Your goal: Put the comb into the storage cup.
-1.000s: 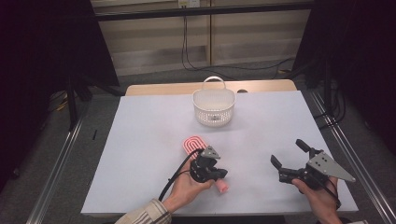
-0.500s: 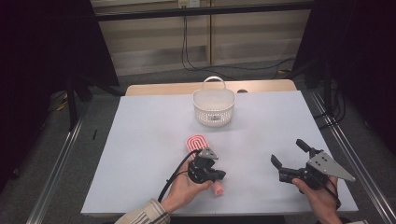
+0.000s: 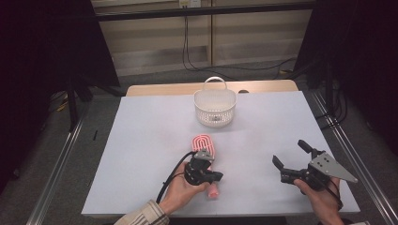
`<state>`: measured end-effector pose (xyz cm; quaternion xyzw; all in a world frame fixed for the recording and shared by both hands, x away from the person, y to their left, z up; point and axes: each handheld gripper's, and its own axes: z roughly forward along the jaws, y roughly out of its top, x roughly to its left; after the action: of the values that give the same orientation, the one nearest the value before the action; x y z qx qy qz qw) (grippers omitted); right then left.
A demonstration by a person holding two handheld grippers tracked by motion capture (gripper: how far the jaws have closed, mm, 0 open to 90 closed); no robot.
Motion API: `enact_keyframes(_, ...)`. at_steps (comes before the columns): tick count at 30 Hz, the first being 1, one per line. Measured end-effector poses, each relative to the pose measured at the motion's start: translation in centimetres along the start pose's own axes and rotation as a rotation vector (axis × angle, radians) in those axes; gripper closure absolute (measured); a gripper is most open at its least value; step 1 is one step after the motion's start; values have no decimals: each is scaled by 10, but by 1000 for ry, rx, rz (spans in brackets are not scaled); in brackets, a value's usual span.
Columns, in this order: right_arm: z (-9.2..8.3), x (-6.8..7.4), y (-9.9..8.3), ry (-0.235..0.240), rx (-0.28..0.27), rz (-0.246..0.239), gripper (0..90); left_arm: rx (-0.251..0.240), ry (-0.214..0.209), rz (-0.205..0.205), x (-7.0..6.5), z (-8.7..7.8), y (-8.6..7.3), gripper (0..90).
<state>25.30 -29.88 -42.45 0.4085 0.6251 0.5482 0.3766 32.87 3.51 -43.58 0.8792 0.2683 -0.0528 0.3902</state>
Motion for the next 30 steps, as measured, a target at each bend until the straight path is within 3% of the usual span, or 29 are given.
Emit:
enact_keyframes(9,0,0,0,-1,1,2,0,6,23,-13,3,-3,-3,900)
enact_keyframes(30,0,0,0,0,-2,3,0,16,-6,-16,-1,-7,-7,900)
